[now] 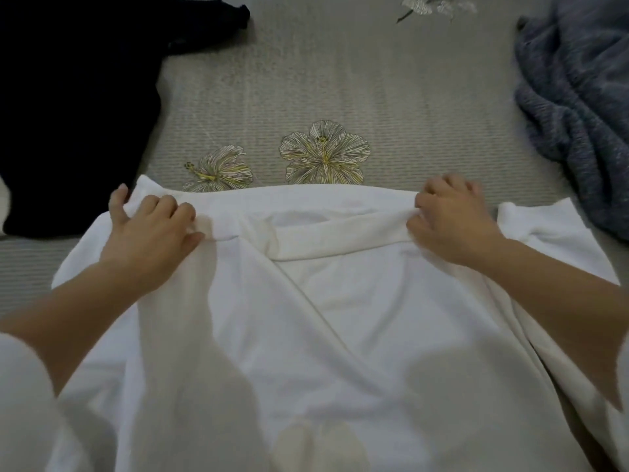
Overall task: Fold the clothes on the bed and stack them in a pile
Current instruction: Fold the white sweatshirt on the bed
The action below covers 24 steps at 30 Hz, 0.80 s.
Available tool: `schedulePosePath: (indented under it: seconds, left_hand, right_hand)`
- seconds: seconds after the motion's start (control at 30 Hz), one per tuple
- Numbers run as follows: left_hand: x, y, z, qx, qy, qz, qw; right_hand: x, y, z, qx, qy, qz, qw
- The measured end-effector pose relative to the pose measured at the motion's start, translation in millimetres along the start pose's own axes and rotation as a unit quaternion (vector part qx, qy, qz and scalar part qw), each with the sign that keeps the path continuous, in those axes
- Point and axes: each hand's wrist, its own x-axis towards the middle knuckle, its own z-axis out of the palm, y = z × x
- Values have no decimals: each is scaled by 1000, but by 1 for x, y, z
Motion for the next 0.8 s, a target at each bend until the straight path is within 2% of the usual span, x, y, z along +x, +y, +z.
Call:
schedulePosePath:
  seconds: [0.07,0.13,0.17,0.23,0.3,0.37,0.47,0.53,0.6,0.67,0.7,0.8]
  left_hand:
    - [-3,-8,-5,5,-8,9,1000]
    - [-4,-13,-9,-1,-19,7,1000]
    - [-4,-14,-10,-1,-27,7,1000]
    - [-3,-14,-11,2,-52,9,999]
    - [0,-11,-11,-17,-71,-26,997]
    - [5,-7,-11,-48,-67,-79,994]
    - [11,-3,-8,-43,-78,-90,992]
    - [13,-3,-6,-13,-85,-78,993]
    - [14,-4,-8,6,-85,-83,993]
    - [15,-4,-12,-35,-43,-124,991]
    - [15,-5,-15,-83,2,-157,984]
    - [19,-7,-27,-235,112,-250,933]
  right_hand:
    - [-5,9,-2,53,94,73,991]
    - [-8,13,-5,119,174,194,958]
    - [-8,13,-4,140,170,246,944]
    - [-8,15,1,149,103,302,936]
    - [-6,18,2,165,68,300,937]
    - [-5,18,0,195,69,267,941]
    - [-5,22,-7,191,47,225,954]
    - [-9,27,-10,147,33,185,971]
    - [-17,33,-9,74,46,103,991]
    - [-24,35,-5,27,64,46,997]
    - [-25,35,-4,43,77,60,994]
    - [-18,38,-1,154,128,218,955]
